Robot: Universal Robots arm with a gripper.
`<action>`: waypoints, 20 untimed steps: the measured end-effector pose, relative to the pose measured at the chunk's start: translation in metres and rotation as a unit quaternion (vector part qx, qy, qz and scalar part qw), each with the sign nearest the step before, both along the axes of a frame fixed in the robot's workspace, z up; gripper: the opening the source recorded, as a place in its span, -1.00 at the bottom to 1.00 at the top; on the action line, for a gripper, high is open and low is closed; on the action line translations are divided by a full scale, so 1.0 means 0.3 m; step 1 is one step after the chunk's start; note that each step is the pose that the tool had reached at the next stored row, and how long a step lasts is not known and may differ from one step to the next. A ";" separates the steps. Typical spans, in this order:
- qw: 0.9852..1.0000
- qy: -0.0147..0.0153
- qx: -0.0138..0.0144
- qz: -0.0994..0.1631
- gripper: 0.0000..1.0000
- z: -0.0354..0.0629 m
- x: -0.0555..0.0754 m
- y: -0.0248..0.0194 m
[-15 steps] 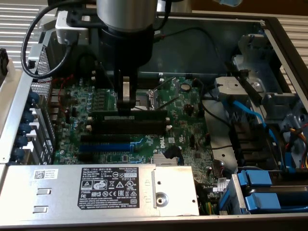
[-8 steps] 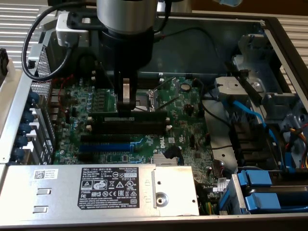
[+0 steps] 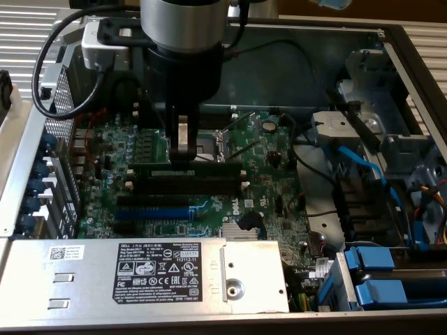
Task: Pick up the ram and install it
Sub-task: 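Insert the ram into the slot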
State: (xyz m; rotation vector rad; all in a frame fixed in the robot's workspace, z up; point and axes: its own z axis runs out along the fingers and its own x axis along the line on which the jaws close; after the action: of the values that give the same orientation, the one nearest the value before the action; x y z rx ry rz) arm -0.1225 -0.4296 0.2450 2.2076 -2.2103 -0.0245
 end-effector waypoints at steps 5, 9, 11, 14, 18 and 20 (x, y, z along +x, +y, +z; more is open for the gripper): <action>1.000 0.002 0.001 -0.003 -0.76 0.000 0.000 -0.005; 1.000 0.004 0.002 -0.003 -0.76 0.000 0.005 -0.012; 1.000 0.004 0.002 -0.003 -0.76 -0.001 0.010 -0.013; 1.000 0.004 0.002 -0.003 -0.76 -0.002 0.010 -0.013; 1.000 0.004 0.002 -0.004 -0.76 -0.005 0.010 -0.013; 1.000 0.004 0.002 -0.003 -0.76 -0.006 0.009 -0.013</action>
State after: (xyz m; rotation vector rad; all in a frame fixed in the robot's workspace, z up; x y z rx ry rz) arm -0.1196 -0.4335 0.2433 2.1978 -2.2153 -0.0387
